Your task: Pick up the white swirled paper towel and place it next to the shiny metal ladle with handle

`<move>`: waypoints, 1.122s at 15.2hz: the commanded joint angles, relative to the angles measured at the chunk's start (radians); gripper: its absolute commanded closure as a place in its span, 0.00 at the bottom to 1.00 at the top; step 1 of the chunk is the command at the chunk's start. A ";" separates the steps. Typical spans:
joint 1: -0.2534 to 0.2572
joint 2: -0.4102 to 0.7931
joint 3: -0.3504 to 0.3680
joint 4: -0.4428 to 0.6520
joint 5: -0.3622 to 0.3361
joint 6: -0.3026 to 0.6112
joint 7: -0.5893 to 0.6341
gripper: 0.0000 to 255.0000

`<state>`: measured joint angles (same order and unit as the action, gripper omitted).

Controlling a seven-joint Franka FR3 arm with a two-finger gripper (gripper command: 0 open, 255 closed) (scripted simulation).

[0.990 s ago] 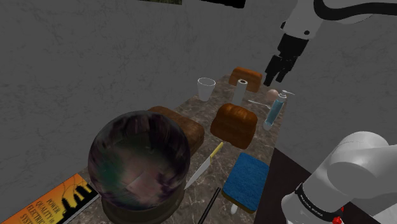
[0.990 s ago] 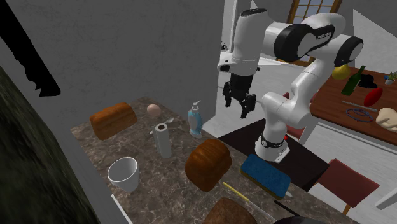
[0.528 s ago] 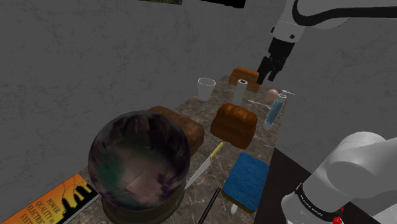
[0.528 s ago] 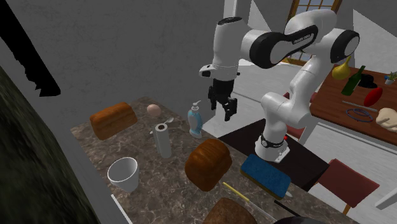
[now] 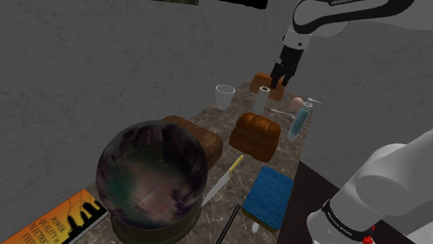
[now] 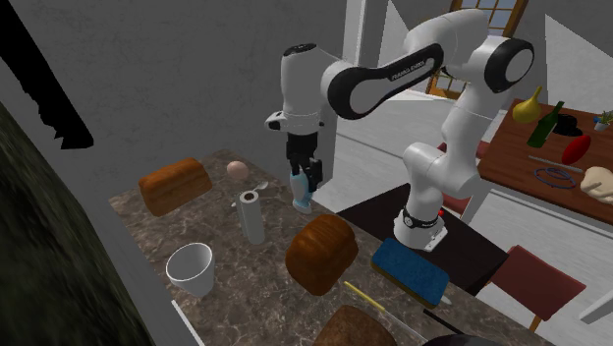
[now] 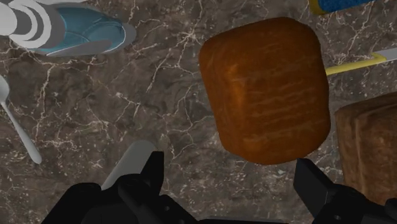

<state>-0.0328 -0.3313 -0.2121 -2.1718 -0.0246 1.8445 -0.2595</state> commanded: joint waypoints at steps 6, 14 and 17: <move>-0.018 0.288 -0.069 0.211 0.054 0.046 -0.122 0.00; -0.082 0.632 -0.098 0.545 0.151 0.010 -0.245 0.00; -0.094 0.677 -0.095 0.570 0.163 0.025 -0.257 0.00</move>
<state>-0.1235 0.3334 -0.3080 -1.6070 0.1346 1.8638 -0.5118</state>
